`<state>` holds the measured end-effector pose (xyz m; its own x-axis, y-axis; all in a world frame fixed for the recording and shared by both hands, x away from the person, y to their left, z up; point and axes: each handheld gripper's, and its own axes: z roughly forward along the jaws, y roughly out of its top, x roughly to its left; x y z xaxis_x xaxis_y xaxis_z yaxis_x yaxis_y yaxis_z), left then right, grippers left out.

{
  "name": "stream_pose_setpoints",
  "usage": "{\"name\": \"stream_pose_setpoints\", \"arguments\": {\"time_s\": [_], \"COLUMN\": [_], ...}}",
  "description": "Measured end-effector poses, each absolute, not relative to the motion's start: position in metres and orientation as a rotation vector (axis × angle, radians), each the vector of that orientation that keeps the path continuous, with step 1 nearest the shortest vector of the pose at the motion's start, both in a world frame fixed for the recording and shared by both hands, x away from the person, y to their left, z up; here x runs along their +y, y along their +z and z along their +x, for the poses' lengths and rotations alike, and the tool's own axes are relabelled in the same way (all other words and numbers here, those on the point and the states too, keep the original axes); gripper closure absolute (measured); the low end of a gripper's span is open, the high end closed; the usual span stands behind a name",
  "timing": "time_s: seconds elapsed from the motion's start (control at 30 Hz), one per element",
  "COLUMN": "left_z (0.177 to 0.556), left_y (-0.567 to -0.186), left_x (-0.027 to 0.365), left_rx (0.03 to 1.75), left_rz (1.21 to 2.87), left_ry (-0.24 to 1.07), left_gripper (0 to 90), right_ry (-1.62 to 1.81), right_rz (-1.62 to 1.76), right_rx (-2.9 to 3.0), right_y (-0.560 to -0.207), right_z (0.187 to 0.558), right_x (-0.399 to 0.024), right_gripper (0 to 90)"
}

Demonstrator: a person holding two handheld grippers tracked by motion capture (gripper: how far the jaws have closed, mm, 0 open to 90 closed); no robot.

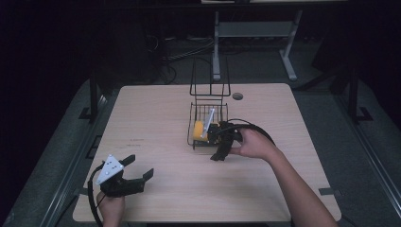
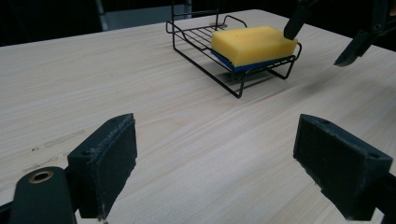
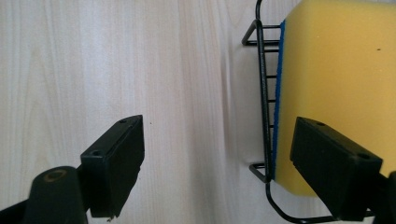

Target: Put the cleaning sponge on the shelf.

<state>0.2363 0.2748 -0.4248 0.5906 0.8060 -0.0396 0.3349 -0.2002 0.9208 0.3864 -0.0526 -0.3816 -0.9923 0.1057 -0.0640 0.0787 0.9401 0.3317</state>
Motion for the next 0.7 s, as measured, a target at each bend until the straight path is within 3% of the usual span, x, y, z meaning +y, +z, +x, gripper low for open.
{"name": "stream_pose_setpoints", "arguments": {"time_s": [0.7], "left_z": [0.236], "left_y": [-0.427], "left_x": [0.27], "left_rx": [0.927], "left_rz": [1.804], "left_ry": [0.564], "left_gripper": [12.8], "right_ry": [0.53], "right_rz": [0.191], "right_rx": [3.011], "right_y": [-0.388], "right_z": [0.367], "right_x": [-0.076], "right_gripper": [17.5]}}
